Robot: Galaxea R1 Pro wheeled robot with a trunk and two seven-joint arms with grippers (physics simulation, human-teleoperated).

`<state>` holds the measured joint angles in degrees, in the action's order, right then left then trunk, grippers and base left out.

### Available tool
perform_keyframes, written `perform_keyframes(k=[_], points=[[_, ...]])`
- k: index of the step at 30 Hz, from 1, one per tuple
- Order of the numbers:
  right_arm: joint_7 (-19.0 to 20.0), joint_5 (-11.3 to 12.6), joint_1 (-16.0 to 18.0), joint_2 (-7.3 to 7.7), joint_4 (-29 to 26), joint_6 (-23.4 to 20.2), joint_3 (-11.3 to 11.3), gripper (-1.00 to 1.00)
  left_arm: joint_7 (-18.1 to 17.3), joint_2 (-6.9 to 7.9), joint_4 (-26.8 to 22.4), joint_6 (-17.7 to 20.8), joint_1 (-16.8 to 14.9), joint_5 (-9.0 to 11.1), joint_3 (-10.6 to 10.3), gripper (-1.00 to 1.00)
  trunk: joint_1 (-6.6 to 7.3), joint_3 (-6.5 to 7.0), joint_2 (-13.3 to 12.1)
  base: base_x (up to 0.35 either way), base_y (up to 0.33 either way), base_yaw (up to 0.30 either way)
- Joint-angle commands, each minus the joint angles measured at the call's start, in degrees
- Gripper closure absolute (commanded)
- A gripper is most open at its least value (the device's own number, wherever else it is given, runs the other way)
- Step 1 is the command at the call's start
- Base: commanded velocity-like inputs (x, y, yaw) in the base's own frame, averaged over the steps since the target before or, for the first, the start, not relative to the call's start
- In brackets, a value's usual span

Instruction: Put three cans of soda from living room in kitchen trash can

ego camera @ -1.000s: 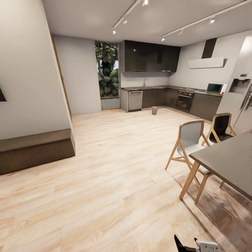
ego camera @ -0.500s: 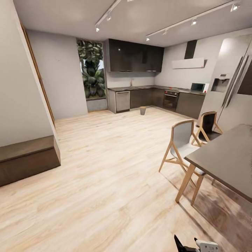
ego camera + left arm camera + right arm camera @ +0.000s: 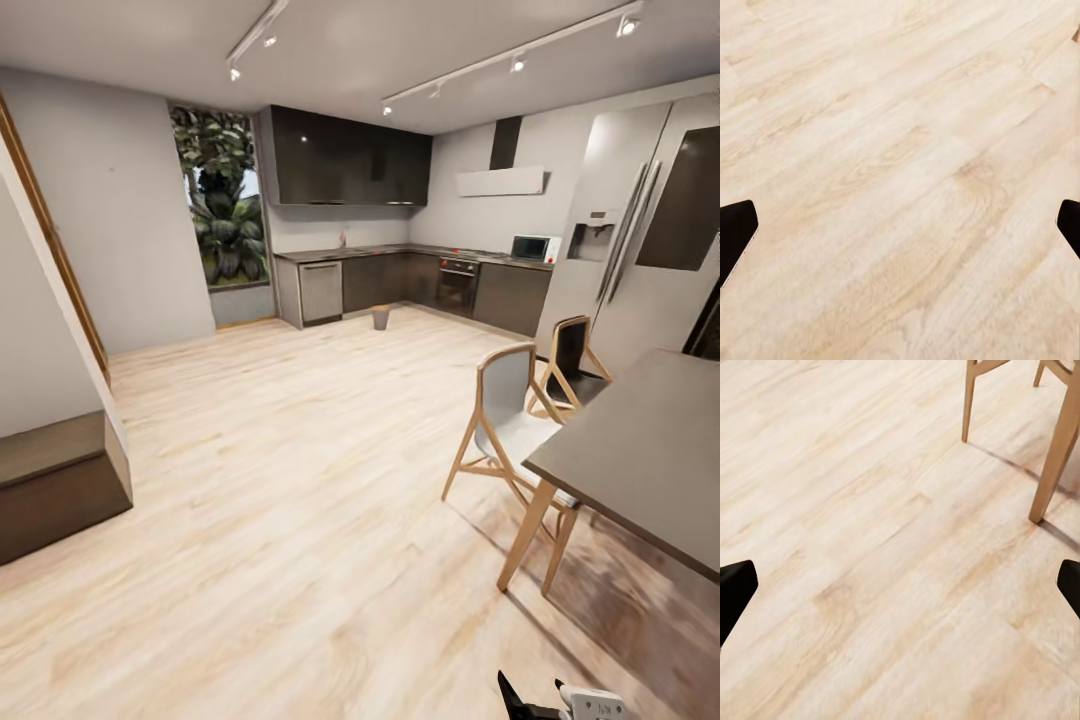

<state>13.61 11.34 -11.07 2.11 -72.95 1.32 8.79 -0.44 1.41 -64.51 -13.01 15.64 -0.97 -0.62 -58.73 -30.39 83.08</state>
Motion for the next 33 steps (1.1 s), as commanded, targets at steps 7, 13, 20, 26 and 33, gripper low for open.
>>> perform_keyframes(k=[7, 13, 20, 26, 33], points=[[0.0, -0.1, 0.0, 0.00, 0.0, 0.0, 0.0, -1.00, 0.0, 0.00, 0.0, 0.0, 0.0, 0.0, 0.0, -1.00, 0.00, 0.00, 0.0, 0.303, 0.190, -0.027], [0.0, -0.1, 0.0, 0.00, 0.0, 0.0, 0.0, -1.00, 0.0, 0.00, 0.0, 0.0, 0.0, 0.0, 0.0, -1.00, 0.00, 0.00, 0.0, 0.303, 0.191, -0.003], [0.0, -0.1, 0.0, 0.00, 0.0, 0.0, 0.0, -1.00, 0.0, 0.00, 0.0, 0.0, 0.0, 0.0, 0.0, -1.00, 0.00, 0.00, 0.0, 0.303, 0.190, -0.016], [0.0, -0.1, 0.0, 0.00, 0.0, 0.0, -0.1, -1.00, 0.0, 0.00, 0.0, 0.0, 0.0, 0.0, 0.0, -1.00, 0.00, 0.14, 0.0, 0.303, 0.190, -0.159], [0.0, -0.1, 0.0, -0.02, 0.0, 0.0, -0.1, -1.00, 0.0, 0.00, 0.0, 0.0, 0.0, 0.0, 0.0, -1.00, 0.00, 0.30, 0.0, 0.303, 0.190, -0.146]])
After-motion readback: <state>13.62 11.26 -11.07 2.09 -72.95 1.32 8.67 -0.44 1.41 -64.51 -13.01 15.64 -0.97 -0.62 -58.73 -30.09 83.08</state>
